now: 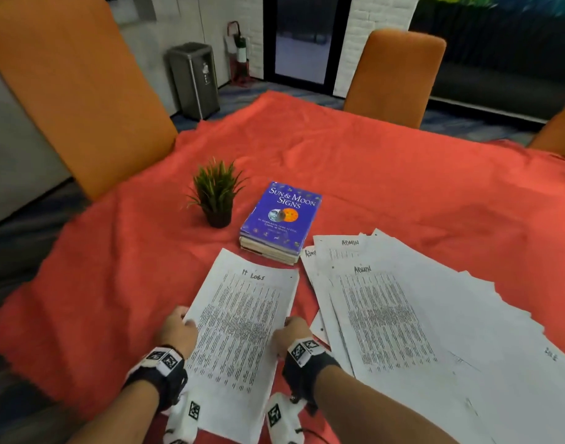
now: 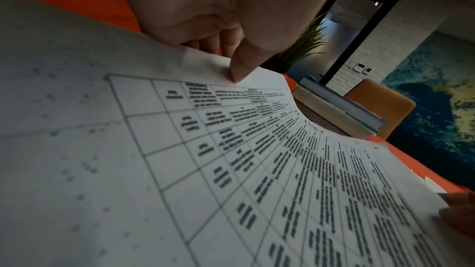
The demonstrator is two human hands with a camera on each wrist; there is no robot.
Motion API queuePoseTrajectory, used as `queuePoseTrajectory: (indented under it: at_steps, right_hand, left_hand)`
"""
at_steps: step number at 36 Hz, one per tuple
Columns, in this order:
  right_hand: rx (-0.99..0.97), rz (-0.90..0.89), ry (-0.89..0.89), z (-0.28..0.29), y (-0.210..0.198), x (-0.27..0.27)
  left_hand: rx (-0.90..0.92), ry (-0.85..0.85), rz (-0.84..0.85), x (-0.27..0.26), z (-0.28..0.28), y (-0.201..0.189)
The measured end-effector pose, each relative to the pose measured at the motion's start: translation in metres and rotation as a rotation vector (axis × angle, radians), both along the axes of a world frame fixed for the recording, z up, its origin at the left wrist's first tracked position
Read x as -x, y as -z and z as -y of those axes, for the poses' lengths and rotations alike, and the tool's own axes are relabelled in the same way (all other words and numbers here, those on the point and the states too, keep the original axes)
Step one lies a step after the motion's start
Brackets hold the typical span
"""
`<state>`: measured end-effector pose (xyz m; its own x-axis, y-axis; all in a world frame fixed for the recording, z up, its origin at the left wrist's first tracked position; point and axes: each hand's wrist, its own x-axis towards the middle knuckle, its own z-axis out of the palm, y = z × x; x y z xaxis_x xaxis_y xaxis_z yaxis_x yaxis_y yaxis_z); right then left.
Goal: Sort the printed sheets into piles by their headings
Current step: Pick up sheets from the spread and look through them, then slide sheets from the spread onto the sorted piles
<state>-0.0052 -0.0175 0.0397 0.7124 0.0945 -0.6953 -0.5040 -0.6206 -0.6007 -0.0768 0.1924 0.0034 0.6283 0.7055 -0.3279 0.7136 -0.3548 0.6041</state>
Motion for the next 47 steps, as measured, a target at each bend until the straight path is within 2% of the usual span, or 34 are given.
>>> queuePoseTrajectory:
  at_steps: [7, 10, 22, 25, 27, 30, 35, 41, 44, 47]
  right_hand:
    - [0.079, 0.013, 0.006, 0.000, 0.006, 0.004]
    - [0.118, 0.047, -0.015, 0.001, 0.009, 0.007]
    - [-0.052, 0.059, -0.087, 0.008, 0.007, 0.014]
    - [-0.075, 0.139, -0.107, 0.027, -0.003, 0.011]
    - [-0.039, 0.207, -0.086, 0.045, -0.007, 0.007]
    - [0.061, 0.275, -0.023, 0.082, -0.006, -0.002]
    - [0.230, 0.280, 0.095, 0.168, 0.009, -0.021]
    - [0.450, 0.227, 0.203, 0.256, 0.014, -0.033]
    - [0.516, 0.210, 0.199, 0.284, 0.016, -0.035]
    - [0.535, 0.200, 0.172, 0.297, 0.017, -0.039]
  left_hand:
    - [0.007, -0.037, -0.002, 0.002, -0.009, 0.016]
    - [-0.034, -0.044, -0.070, 0.006, -0.008, 0.017]
    - [-0.026, -0.040, -0.091, 0.011, 0.015, -0.003]
    - [-0.093, -0.019, -0.090, 0.006, 0.032, -0.015]
    - [-0.085, 0.040, -0.023, -0.001, 0.049, -0.021]
    - [0.066, 0.150, 0.108, -0.015, 0.082, -0.027]
    - [0.319, 0.300, 0.128, -0.038, 0.153, -0.034]
    - [0.558, 0.440, -0.026, -0.051, 0.225, -0.024]
    - [0.577, 0.475, -0.108, -0.049, 0.247, -0.016]
    - [0.604, 0.440, -0.161, -0.045, 0.259, -0.010]
